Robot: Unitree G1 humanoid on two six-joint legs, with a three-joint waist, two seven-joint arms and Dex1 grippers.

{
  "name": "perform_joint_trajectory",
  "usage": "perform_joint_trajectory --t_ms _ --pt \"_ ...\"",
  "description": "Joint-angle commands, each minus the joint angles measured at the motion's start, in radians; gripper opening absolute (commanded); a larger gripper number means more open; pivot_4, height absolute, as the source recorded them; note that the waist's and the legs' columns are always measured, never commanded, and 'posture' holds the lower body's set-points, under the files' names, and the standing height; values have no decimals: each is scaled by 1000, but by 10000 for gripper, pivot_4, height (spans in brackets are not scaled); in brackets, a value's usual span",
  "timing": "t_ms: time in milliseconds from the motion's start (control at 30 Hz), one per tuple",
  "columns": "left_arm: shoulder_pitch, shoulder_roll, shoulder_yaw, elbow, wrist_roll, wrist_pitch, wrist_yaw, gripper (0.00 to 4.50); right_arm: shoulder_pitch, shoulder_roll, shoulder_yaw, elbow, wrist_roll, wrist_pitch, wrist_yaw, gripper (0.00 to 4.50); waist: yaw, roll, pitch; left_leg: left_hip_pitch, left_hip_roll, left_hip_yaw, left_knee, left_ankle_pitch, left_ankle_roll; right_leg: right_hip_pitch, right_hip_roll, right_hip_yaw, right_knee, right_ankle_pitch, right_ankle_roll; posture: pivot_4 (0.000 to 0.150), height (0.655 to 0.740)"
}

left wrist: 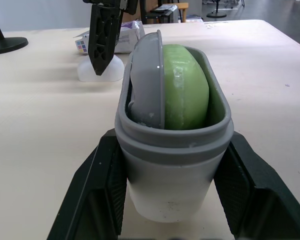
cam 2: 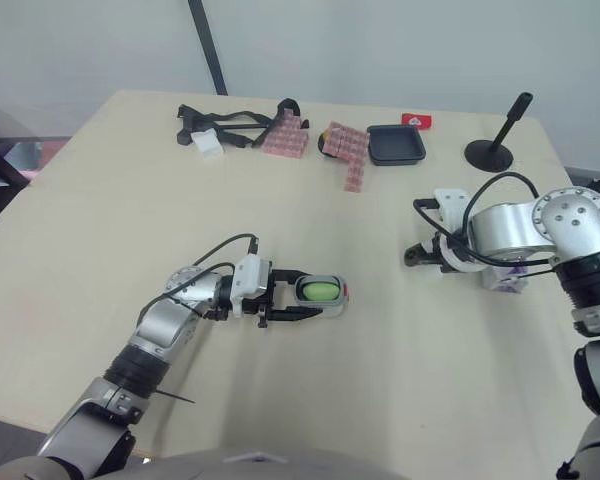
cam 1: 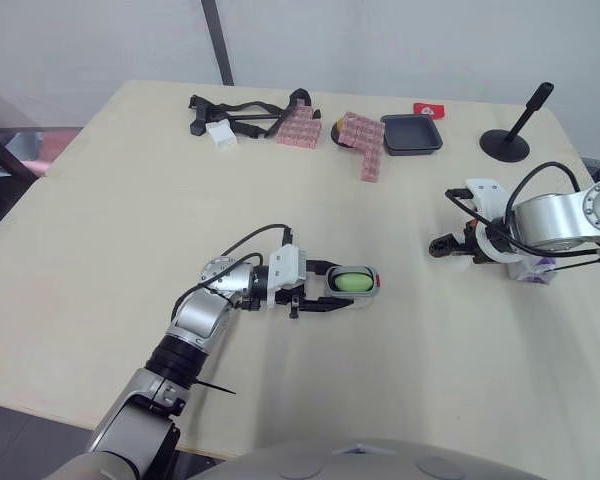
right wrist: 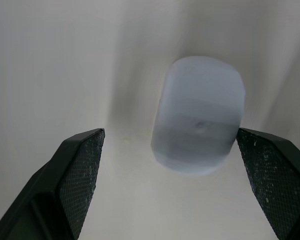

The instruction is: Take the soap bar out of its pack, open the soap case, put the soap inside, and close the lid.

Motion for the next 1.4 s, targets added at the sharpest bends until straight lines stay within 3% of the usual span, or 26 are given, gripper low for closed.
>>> perform_joint_trajectory --t_ms 33,100,333,567,667,733,867,1000,1067,1200,1400 --pt "-8 2 7 -22 -6 -2 10 19098 -1 6 -19 17 -18 -12 -12 44653 0 0 0 0 0 0 0 0 0 0 0 0 0 0 0 1500 7374" --pt "-8 2 6 -22 -6 -1 12 19098 -2 13 -20 25 -31 -4 -10 42106 0 0 0 0 0 0 0 0 0 0 0 0 0 0 0 1500 7374" --pt "-7 1 4 -24 -5 0 17 19098 -1 29 -34 41 -108 28 16 19654 0 0 0 -1 0 0 0 0 0 0 0 0 0 0 0 1500 7374" --pt "-4 1 2 -26 -5 1 22 19098 7 46 -67 32 -180 67 70 19122 0 0 0 -1 0 0 0 0 0 0 0 0 0 0 0 1500 7374" --pt "-4 2 1 -27 -5 0 23 19098 -2 49 -81 -18 -268 102 170 19122 0 0 0 -1 0 0 0 0 0 0 0 0 0 0 0 1500 7374" --pt "-3 3 -1 -29 -5 -1 21 19098 -4 39 -84 -121 -392 95 307 19122 0 0 0 -1 0 0 0 0 0 0 0 0 0 0 0 1500 7374" --pt "-4 4 -3 -27 -6 -3 16 19098 8 -63 -15 -399 -696 -32 746 19122 5 0 0 -3 0 0 0 0 0 -1 0 -2 1 -1 1 1500 7374" --pt "-3 6 -5 -28 -7 -3 15 19098 45 -143 28 -497 -929 -176 1051 19122 11 0 0 -5 1 -1 1 0 0 -1 -1 -3 0 -1 2 1500 7374" --pt "-3 6 -5 -28 -7 -3 15 19098 61 -145 24 -502 -999 -203 1126 19122 10 0 0 -5 1 -1 1 0 1 -1 -1 -4 0 -1 2 1500 7374" --pt "-4 7 -4 -26 -6 -1 17 19098 64 -187 -1 -575 -1066 -325 1493 19122 6 0 0 -5 1 -1 1 0 1 -1 -1 -3 2 -1 1 1500 7374" --pt "-5 10 -5 -25 -7 0 18 19098 -11 -215 38 -641 -1256 -435 1757 19122 -4 0 0 -5 2 -1 4 0 2 -2 -1 -3 4 -1 1 1500 7374"
